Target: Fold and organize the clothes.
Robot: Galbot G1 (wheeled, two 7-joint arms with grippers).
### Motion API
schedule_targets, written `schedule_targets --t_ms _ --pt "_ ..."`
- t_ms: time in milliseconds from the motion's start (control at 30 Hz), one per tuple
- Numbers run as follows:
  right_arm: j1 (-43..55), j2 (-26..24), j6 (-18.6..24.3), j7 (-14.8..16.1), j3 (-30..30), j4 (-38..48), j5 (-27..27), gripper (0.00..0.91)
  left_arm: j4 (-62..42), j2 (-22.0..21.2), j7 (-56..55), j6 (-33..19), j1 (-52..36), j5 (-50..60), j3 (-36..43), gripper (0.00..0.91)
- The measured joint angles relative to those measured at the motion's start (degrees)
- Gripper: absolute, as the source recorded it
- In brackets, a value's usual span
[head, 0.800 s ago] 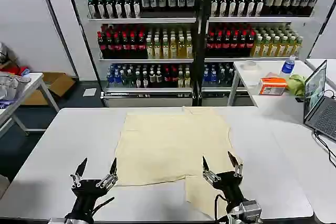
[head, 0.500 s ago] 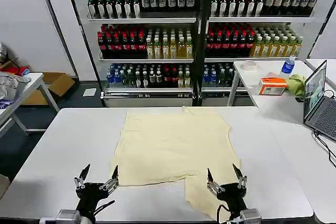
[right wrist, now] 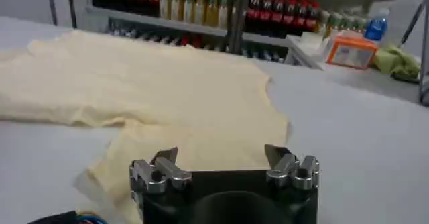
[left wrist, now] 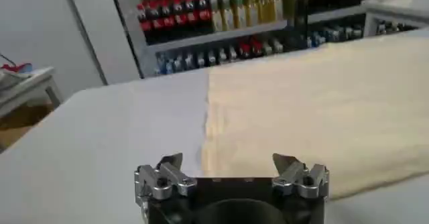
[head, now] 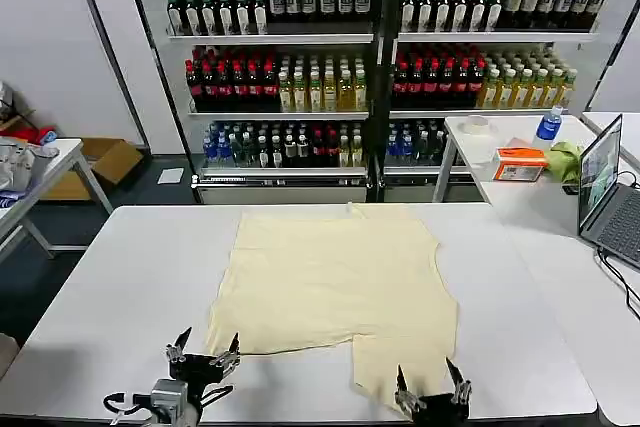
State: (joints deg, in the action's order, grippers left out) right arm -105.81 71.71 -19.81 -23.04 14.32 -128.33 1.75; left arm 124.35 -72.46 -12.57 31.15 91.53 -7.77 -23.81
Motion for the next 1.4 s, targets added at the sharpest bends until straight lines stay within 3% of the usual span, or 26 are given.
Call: schedule_targets --t_ms 67,100,200,233,267,300,333,367,1033,1400 --pt "-0.4 0.1 -0.1 -0.4 0.0 0.2 -0.1 0.907 -1.0 0.0 -0.2 0.3 -0.6 -0.3 0.4 0.877" --pt "-0.7 0.2 -0.2 -0.6 -0.1 0.2 -0.2 0.907 -1.5 0.0 -0.4 0.5 -1.0 -0.4 0.6 0.816" --pt "-1.3 0.4 -0.4 -1.0 -0.4 0.3 -0.2 0.907 -2.7 0.1 -0.8 0.8 -1.8 -0.9 0.9 0.413" --pt "-1.4 0.5 -0.4 -1.1 -0.5 0.4 -0.2 0.907 -3.1 0.2 -0.9 0.9 -2.0 -1.1 1.0 0.322" --pt "-1.5 0.6 -0.4 -1.1 -0.6 0.5 -0.2 0.534 -3.4 0.3 -0.9 1.0 -2.2 -1.3 1.1 0.232" --pt "-1.5 0.8 -0.4 -1.2 -0.7 0.6 -0.2 0.071 -3.7 0.4 -1.0 1.1 -2.4 -1.4 1.2 0.05" --pt "-1.5 0.8 -0.4 -1.3 -0.7 0.8 -0.2 0.0 -4.0 0.4 -1.0 1.1 -2.5 -1.6 1.3 0.05" --pt "-1.5 0.9 -0.4 -1.4 -0.7 0.9 -0.2 0.0 -4.3 0.5 -1.0 1.2 -2.8 -1.8 1.5 0.01" --pt "-1.6 1.3 -0.6 -2.4 -2.4 1.8 3.4 0.0 -6.1 0.9 -1.3 1.3 -3.7 -5.5 1.8 0.01" --pt "-3.9 0.5 0.6 -0.8 -1.8 -1.0 3.7 0.0 -3.4 0.6 -0.4 -0.4 -1.6 -8.8 0.4 0.01"
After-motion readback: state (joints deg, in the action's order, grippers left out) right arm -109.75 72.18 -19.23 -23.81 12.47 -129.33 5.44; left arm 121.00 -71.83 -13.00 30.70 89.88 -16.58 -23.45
